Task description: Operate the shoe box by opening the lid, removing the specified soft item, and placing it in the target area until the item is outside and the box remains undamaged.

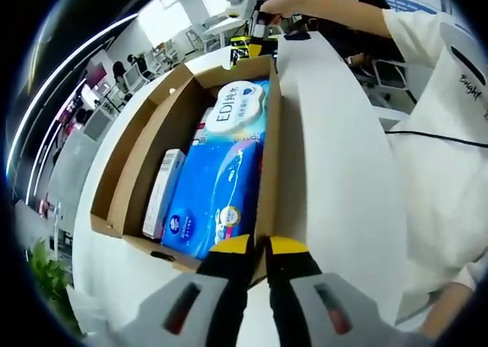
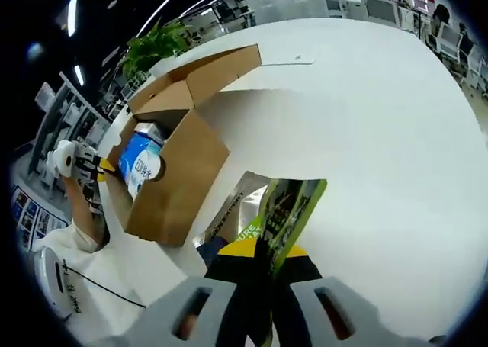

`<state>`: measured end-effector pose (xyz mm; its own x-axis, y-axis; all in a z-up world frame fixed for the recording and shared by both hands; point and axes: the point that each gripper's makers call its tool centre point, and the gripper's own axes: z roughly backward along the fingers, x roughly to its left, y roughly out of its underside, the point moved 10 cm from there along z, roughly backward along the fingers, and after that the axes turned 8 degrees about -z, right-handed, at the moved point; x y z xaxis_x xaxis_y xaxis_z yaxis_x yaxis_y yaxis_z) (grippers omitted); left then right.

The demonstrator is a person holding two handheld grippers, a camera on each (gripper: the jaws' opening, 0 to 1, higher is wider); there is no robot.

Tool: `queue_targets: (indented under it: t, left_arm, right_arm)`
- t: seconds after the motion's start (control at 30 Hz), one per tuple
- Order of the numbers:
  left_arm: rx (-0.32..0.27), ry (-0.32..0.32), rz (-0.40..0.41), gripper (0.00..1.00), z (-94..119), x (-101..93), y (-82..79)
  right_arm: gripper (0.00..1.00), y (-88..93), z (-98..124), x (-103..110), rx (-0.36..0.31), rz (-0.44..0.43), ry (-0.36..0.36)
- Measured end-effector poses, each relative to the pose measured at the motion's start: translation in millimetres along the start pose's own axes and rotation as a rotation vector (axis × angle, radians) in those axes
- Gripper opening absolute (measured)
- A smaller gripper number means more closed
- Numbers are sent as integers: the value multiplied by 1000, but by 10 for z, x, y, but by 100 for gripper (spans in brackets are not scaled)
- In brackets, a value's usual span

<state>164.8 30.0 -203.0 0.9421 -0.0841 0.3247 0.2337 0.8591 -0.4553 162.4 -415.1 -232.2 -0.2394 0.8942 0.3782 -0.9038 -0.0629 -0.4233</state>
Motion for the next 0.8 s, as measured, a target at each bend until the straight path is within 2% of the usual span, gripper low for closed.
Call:
queue_targets:
  t: [0.27, 0.37, 0.43, 0.63, 0.8]
  left_arm:
    - [1, -4, 4, 7, 0, -5, 0]
    - [2, -2, 6, 7, 0, -2, 0]
    - [5, 3, 10, 7, -4, 5, -3]
    - [-3, 3, 7, 7, -3, -1, 1]
    - [-2, -1, 7, 7, -3, -4, -2]
  right_arm:
    - [1, -27, -23, 7, -9, 42, 7]
    - [2, -64, -65, -68, 5, 58, 11]
    - [2, -62, -103, -91, 60, 60, -5]
    - [4, -74, -138, -126, 81, 46, 1]
    - [8, -138, -161, -235, 92, 53, 51]
